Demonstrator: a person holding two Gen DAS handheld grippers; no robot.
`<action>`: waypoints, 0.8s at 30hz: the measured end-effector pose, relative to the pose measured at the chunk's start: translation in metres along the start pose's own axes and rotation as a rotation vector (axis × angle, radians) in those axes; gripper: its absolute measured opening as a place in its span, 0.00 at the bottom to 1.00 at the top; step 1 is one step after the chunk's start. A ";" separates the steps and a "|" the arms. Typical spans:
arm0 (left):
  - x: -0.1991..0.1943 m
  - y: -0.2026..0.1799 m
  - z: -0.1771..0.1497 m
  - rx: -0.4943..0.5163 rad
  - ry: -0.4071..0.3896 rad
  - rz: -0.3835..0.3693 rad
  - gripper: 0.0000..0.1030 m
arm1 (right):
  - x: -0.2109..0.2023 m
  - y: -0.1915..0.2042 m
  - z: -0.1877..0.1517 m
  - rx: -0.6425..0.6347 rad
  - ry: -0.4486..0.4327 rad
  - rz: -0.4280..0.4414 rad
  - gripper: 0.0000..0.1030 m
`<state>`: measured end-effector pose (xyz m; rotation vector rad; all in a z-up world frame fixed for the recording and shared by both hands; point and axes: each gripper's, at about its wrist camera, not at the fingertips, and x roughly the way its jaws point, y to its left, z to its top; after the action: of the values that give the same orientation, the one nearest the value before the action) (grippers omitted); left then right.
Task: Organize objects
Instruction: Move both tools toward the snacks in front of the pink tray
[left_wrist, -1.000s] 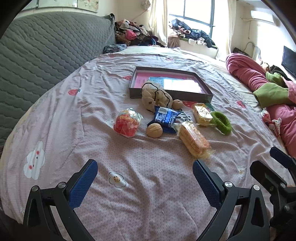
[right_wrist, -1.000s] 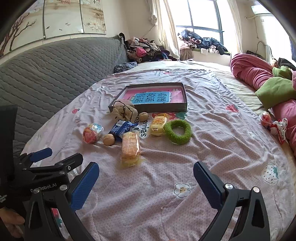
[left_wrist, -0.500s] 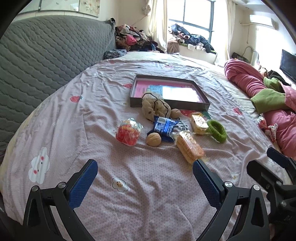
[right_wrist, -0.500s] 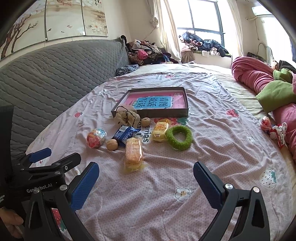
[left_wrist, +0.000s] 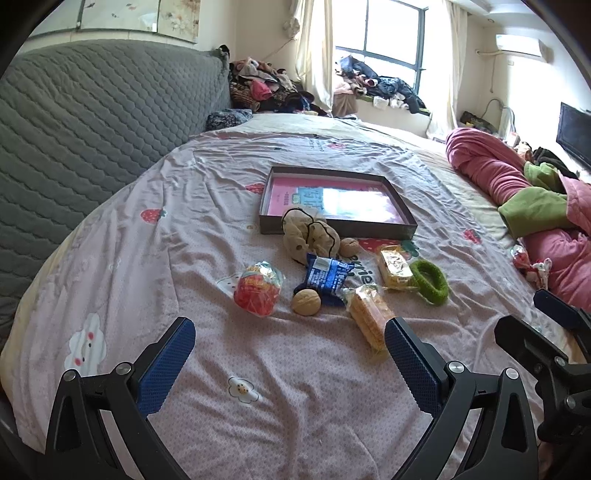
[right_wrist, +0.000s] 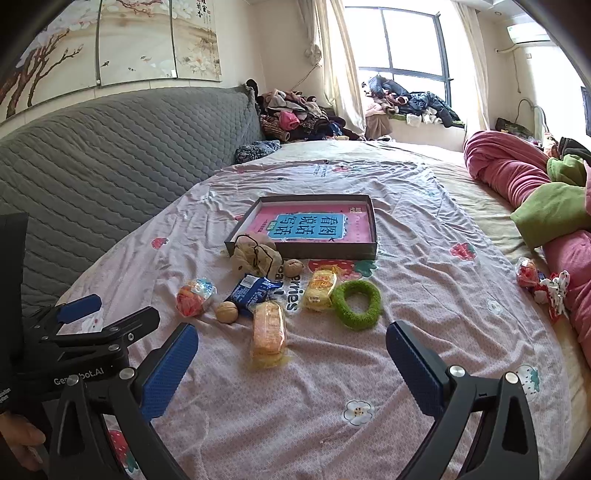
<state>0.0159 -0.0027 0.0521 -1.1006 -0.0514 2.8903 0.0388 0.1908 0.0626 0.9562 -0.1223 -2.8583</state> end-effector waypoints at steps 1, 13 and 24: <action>0.000 0.000 0.000 -0.001 -0.001 0.001 0.99 | 0.000 0.000 0.000 -0.001 0.000 0.000 1.00; 0.009 0.001 -0.003 -0.006 0.019 0.006 0.99 | 0.008 -0.005 -0.007 0.005 0.027 0.009 1.00; 0.022 0.006 0.016 -0.007 0.016 0.001 0.99 | 0.016 -0.009 0.012 -0.007 0.027 0.017 1.00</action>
<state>-0.0109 -0.0079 0.0491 -1.1251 -0.0601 2.8844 0.0184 0.1980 0.0616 0.9867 -0.1176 -2.8278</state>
